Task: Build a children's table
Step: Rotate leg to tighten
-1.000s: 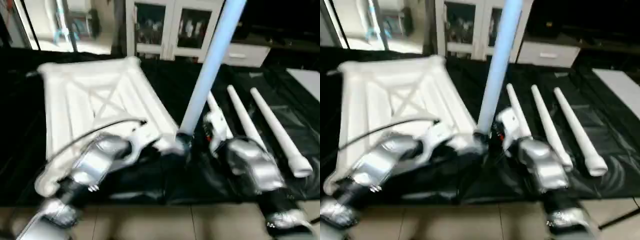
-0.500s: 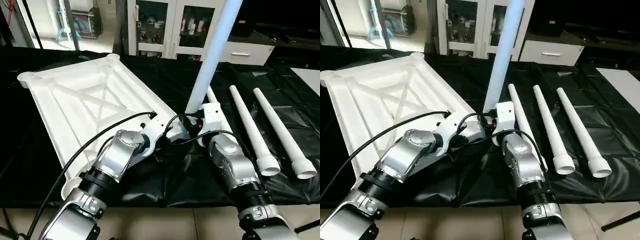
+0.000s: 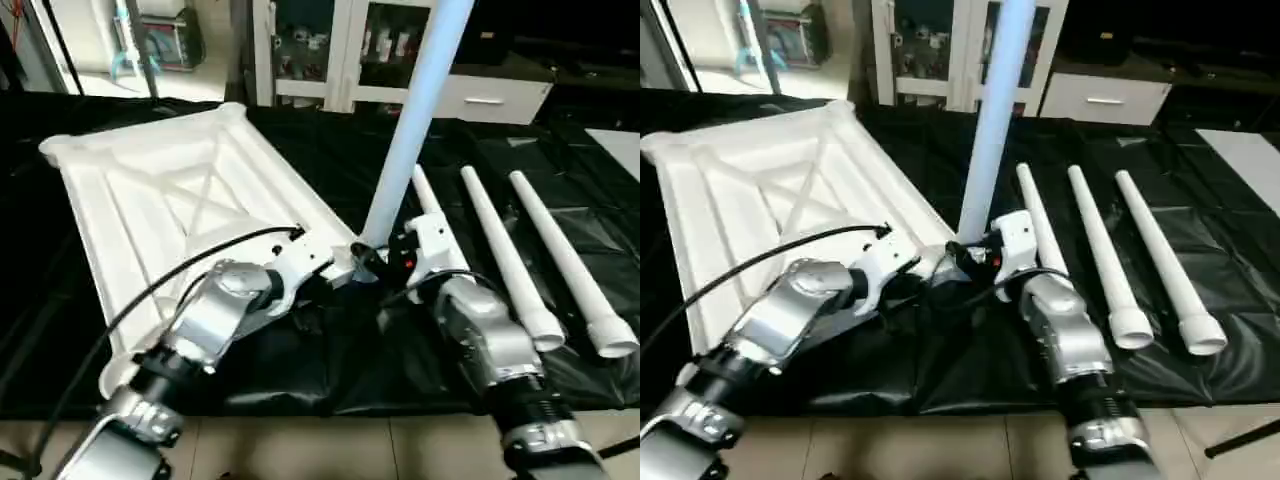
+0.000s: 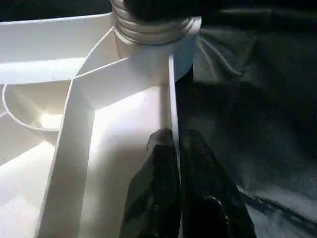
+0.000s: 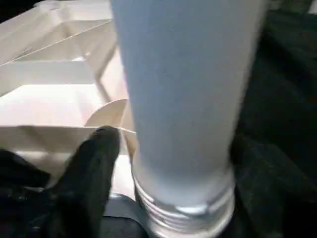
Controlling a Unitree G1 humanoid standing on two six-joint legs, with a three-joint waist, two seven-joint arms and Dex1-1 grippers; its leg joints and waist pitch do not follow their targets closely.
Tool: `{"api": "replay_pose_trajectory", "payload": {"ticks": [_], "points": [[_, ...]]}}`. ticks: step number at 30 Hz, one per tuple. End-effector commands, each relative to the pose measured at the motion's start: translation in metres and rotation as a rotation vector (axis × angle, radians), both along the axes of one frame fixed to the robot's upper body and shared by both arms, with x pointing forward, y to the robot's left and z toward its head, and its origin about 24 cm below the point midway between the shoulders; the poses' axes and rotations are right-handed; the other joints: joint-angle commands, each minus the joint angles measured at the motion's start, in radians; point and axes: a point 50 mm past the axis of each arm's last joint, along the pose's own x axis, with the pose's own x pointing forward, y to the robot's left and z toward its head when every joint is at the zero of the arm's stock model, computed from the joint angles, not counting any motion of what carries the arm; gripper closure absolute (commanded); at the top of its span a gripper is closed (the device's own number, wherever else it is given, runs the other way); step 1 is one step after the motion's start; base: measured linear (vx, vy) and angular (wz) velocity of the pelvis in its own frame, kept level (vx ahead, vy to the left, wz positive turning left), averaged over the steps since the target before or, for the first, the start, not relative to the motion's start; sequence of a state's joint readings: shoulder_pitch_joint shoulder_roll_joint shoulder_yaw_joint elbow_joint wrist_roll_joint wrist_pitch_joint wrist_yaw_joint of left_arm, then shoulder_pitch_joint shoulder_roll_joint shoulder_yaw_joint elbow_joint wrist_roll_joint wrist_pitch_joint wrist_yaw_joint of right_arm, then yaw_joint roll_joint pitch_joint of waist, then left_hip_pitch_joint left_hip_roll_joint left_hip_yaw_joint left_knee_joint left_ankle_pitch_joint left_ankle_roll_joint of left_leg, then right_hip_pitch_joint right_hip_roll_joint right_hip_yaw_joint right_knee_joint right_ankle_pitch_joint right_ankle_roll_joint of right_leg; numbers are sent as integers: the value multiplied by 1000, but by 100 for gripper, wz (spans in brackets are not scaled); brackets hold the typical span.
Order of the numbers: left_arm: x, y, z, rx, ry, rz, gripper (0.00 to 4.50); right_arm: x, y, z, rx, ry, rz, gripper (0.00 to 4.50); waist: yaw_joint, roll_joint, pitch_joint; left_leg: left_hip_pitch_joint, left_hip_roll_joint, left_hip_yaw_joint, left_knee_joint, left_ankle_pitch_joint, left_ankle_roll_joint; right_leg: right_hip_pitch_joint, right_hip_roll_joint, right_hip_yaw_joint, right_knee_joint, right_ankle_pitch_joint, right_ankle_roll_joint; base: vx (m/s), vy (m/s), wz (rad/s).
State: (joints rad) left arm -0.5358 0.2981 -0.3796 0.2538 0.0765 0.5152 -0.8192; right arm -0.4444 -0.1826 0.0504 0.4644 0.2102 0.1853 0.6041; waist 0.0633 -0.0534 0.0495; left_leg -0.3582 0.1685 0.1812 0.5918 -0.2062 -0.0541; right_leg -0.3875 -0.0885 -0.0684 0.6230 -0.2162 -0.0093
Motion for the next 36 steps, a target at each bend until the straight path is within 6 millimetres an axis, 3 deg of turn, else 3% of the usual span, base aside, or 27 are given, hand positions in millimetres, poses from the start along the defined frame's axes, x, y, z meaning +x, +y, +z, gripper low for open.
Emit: {"api": "replay_pose_trajectory", "payload": {"ticks": [1,4,8,16,20,36], "points": [[-11,-9,-6,-19,43,-99,450,-3,-3,5,10,-6,69,50,5,2,-55,7,69,-22,-74,-90,64,45,-72,55,-66,-14,-249,0,0,0],[-22,-6,-6,-26,83,-210,450,-8,-17,11,-6,14,220,32,11,3,-53,6,69,-21,-72,-91,83,46,-72,54,-65,-14,-260,0,0,0],[-34,-2,-7,-6,136,-317,450,-12,-24,13,-36,38,324,2,23,4,-52,10,71,-19,-72,-87,79,42,-73,55,-64,-25,-265,0,0,0],[-37,3,-8,6,158,-326,450,-19,-30,9,-121,84,456,2,28,1,-53,10,70,-19,-72,-94,61,44,-74,54,-65,-45,-265,0,0,0],[-38,4,-7,8,163,-335,450,-22,-32,8,-138,97,495,2,28,-1,-55,9,69,-18,-69,-74,71,45,-74,55,-62,-23,-267,0,0,0],[-41,7,-9,21,184,-346,450,-23,-37,8,-140,91,515,133,30,0,-57,10,69,-19,-64,-61,84,46,-72,53,-56,-1,-285,0,0,0]]}}
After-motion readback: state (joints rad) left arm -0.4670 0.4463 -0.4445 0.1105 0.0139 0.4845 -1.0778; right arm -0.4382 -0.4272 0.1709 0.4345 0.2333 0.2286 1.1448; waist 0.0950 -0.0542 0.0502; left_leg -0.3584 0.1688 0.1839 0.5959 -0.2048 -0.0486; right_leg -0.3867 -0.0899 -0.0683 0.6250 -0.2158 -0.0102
